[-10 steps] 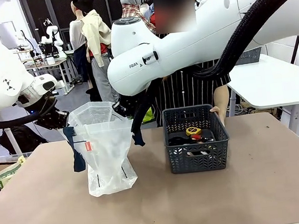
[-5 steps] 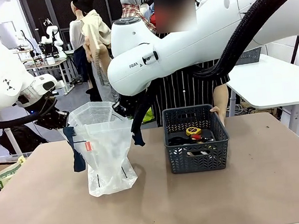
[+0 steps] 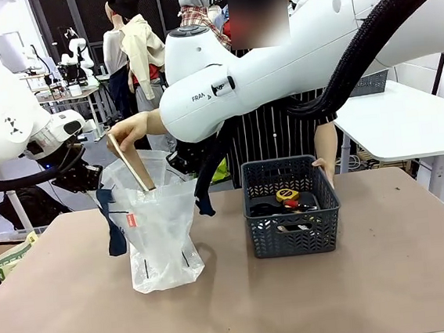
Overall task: Transfer purchased items from the store into the shopping bag.
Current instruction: Move the Reusable shopping bag to the right side of the table.
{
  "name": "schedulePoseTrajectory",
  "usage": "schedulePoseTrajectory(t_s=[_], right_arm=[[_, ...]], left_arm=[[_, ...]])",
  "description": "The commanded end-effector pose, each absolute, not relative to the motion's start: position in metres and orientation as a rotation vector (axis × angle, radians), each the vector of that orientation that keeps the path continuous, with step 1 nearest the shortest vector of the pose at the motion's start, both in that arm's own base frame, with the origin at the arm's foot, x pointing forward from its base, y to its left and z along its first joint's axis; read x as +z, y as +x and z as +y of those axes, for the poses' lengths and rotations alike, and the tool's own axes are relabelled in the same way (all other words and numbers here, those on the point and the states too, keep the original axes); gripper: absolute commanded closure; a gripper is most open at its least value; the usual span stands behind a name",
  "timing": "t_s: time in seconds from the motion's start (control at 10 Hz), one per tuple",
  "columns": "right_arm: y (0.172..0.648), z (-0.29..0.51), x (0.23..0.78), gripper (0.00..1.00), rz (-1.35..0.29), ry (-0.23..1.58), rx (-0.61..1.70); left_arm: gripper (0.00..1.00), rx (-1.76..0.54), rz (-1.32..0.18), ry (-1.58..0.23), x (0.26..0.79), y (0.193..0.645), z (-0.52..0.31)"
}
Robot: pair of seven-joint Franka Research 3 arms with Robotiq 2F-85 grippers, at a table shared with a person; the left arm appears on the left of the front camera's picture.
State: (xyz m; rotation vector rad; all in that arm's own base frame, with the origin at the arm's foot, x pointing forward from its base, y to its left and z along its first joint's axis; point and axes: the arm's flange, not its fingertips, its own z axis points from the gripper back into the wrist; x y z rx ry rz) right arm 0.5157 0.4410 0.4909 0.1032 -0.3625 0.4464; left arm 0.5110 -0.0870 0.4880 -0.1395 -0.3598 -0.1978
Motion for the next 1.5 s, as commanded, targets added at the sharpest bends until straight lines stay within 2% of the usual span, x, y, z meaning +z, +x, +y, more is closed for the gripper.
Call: schedulePoseTrajectory(t_s=[0.0,1.4], right_arm=[[0.5161,0.4403,0.4915,1.0,-0.367,0.1,0.426],[0.5161,0.4403,0.4915,1.0,-0.367,0.1,0.426]], left_arm=[[1.0,-0.182,-0.362,-0.125,0.49,0.5077,-0.085],[1.0,-0.182,-0.362,-0.125,0.49,0.5077,-0.085]])
